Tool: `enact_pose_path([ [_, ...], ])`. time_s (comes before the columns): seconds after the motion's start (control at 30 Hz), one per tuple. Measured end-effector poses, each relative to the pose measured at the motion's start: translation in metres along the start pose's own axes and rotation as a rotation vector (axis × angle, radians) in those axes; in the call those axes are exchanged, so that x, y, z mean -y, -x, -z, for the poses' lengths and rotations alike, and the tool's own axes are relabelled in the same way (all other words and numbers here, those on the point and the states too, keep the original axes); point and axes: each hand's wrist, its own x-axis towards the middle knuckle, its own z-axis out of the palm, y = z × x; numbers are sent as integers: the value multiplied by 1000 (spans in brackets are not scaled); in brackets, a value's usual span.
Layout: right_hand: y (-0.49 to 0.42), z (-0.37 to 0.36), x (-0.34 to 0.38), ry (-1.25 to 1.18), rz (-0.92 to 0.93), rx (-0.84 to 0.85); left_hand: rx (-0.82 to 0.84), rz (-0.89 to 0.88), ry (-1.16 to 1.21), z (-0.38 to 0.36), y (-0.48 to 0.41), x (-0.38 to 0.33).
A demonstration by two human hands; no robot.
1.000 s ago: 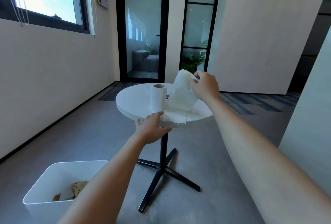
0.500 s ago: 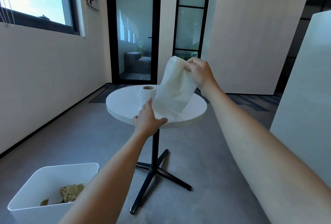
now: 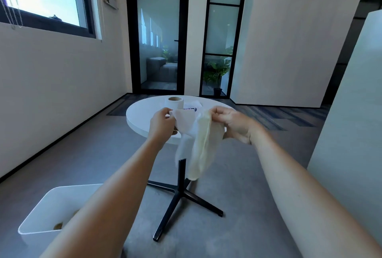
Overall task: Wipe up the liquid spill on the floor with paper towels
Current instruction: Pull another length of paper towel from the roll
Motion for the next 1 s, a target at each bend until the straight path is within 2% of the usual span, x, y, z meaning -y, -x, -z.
enact_pose_path([
  [0.17,16,-35,-31,-8,-41,-44,93,251,220,3,4,-5],
  [0.27,25,-57,-45,57,-40,-80,138,308,228,3,11,-2],
  [0.37,33,-74,-59,40,-121,-92,125,357,273,3,18,2],
  [0.53,46,-86,-84,-67,-205,-54,149,372,366,0,28,-1],
  [0.67,55,-96,-101,-229,-253,-152,160,374,439,-3,35,-9],
  [0.83,58,-113,-106,-464,-382,-313,244,359,371,-2,45,-9],
  [1.0,59,-125,-116,-506,-490,-339,240,390,426,1,51,-10],
])
